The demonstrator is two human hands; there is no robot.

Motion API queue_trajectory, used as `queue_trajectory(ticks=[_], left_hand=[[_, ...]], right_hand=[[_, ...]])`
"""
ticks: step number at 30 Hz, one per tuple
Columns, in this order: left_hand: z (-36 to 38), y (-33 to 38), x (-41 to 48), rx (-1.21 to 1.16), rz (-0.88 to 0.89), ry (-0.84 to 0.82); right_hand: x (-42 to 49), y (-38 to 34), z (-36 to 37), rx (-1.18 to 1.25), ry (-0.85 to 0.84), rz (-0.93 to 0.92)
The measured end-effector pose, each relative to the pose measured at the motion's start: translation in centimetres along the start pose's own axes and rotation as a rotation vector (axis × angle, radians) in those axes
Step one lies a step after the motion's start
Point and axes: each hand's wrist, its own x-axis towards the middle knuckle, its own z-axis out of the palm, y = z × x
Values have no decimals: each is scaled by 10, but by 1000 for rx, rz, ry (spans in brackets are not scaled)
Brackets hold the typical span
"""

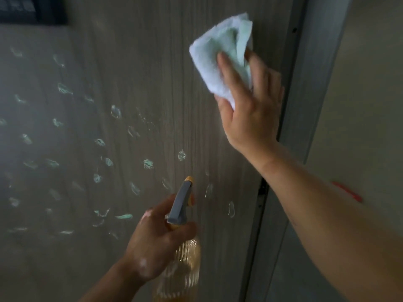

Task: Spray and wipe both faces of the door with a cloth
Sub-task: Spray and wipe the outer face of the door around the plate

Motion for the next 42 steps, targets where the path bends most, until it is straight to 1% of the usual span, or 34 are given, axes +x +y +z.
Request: queue_trajectory(ticks=[2, 4, 6, 8, 10, 14, 16, 19, 23, 27, 31, 35, 39, 42], left_hand=[[1, -6, -3, -7, -9, -2], [4, -9, -7, -24, -18, -9], [7, -12, -10, -30, -28, -28], [13, -15, -13, 1, -28, -41], [19, -18, -18, 3, -28, -58], [31, -20, -23, 23, -36, -111], [35, -22, -21, 53, -28, -112], [40, -23, -19, 57, -26, -122], [45, -28, -22, 94, -25, -95], [46, -33, -27, 69, -63, -119], [43, -37, -34, 10, -79, -131], [40, -46, -37, -42, -63, -112], [41, -60, -39, -97, -44, -76], [40, -73, -38, -59, -29, -37]], right_hand=[[-52, -2, -7, 37, -57, -57], [-100, 0, -17, 33, -119, -180], [-116, 7, -21, 26, -161, -260], [-110, 10, -23, 35, -179, -275], [-90, 13, -22, 31, -175, -265], [-29, 22, -15, 16, -123, -112], [-10, 22, -12, 11, -94, -84], [-11, 19, -11, 27, -78, -92], [-13, 17, -11, 11, -59, -75], [-26, 15, -13, 26, -64, -57], [-62, 12, -15, 53, -82, -38], [-118, 8, -18, 72, -90, -31], [-205, -1, -25, 77, -134, -44], [-267, -13, -30, 41, -165, -111]])
